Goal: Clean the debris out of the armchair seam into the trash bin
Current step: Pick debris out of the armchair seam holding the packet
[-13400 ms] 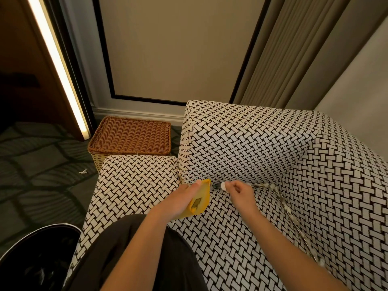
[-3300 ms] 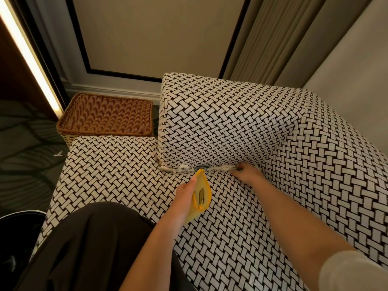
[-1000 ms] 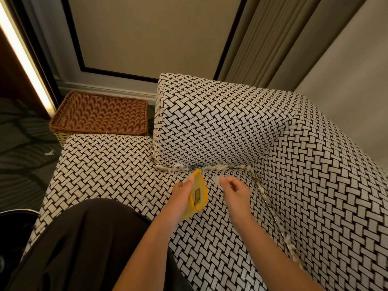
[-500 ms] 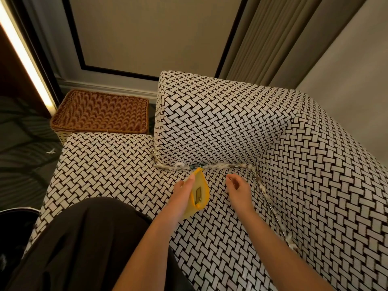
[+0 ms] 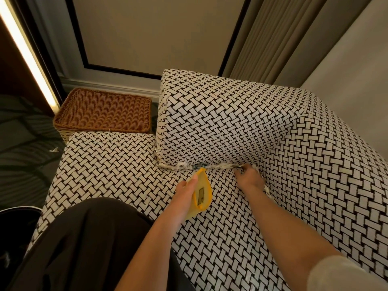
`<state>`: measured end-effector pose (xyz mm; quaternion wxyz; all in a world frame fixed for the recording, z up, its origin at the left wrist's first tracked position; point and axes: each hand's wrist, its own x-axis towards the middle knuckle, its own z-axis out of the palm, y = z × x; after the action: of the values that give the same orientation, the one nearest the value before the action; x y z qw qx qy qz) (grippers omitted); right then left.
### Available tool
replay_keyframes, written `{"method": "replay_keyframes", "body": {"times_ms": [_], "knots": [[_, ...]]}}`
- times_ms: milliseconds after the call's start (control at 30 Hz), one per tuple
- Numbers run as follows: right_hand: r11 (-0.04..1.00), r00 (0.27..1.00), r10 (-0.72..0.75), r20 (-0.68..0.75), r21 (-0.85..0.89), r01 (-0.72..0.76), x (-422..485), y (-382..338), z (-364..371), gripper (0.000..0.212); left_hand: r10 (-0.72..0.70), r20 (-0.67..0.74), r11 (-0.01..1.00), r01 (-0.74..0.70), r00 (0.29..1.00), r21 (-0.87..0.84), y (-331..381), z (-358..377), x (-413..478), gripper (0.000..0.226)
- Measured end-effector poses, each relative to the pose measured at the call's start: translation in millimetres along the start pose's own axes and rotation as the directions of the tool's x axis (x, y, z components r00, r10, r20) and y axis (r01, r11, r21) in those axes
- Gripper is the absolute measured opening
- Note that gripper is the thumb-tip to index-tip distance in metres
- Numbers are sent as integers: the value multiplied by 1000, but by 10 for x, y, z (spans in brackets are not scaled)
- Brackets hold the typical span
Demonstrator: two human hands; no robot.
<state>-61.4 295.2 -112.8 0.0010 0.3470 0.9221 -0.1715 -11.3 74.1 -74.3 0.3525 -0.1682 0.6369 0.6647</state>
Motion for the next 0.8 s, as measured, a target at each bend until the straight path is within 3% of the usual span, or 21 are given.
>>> {"method": "replay_keyframes", "body": {"times_ms": [267,533,800], "knots": [[995,992,82,94,-63,-76,166,-89,-60,40,23,9,998,-24,1000,59,7,-18,-87,66],[986,986,164,36,-38,-163,246,-128,-8,36,16,9,999,-16,1000,49,33,-20,-102,64],[987,989,149,-3,-65,-149,234,-137,12,35,-7,26,1000,7,1000,7,36,-29,-104,66]]}}
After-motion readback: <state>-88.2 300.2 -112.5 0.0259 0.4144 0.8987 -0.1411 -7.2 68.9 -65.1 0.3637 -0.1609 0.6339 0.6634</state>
